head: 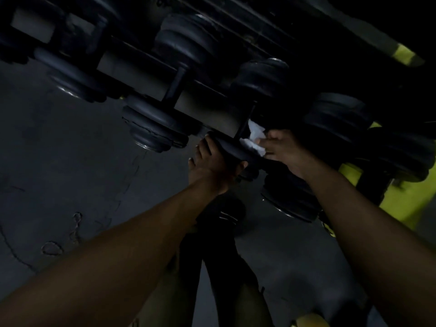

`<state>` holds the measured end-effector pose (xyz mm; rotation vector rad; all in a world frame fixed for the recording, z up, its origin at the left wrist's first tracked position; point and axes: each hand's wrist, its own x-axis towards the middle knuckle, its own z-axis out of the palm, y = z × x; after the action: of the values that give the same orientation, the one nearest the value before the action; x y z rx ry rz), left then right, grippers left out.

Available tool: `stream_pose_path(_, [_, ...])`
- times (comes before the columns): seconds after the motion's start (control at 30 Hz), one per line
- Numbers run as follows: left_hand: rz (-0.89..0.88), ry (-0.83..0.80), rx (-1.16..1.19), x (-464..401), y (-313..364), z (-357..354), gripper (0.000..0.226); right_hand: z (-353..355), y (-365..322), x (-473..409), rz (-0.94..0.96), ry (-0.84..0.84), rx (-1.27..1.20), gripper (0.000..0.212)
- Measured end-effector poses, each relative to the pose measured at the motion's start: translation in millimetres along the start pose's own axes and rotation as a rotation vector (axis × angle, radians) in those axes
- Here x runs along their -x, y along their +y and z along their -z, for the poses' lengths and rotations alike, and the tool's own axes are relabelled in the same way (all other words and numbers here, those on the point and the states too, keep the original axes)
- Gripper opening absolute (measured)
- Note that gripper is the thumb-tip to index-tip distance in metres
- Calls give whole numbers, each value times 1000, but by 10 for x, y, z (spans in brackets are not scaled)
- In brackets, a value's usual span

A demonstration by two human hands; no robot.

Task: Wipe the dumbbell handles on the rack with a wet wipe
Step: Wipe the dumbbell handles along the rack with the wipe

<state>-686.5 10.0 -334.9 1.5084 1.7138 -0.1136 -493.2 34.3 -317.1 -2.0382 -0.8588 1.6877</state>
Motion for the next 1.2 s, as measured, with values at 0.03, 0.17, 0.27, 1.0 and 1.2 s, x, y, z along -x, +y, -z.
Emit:
stream_pose_path(0.03, [-15,6,-1,25,-27,-4,119,16,22,30,-9,-3,-30,24])
stream_pose_path(0.17, [-136,72,-119,270,-78,-74,109,71,123,170,17,-23,-80,27])
stream_pose_path(0.27, [-214,171,-137,515,5,-171,104,202,205,299,52,-70,-95,26])
stream_pose_path(1.0, [-25,-130,79,686,1225,-1505,142,1355,1150,93,551,-111,969,20])
stream_pose_path(1.2, [-49,-146,24,655,1193,-1515,143,1350,1127,52,676,144,1066,14])
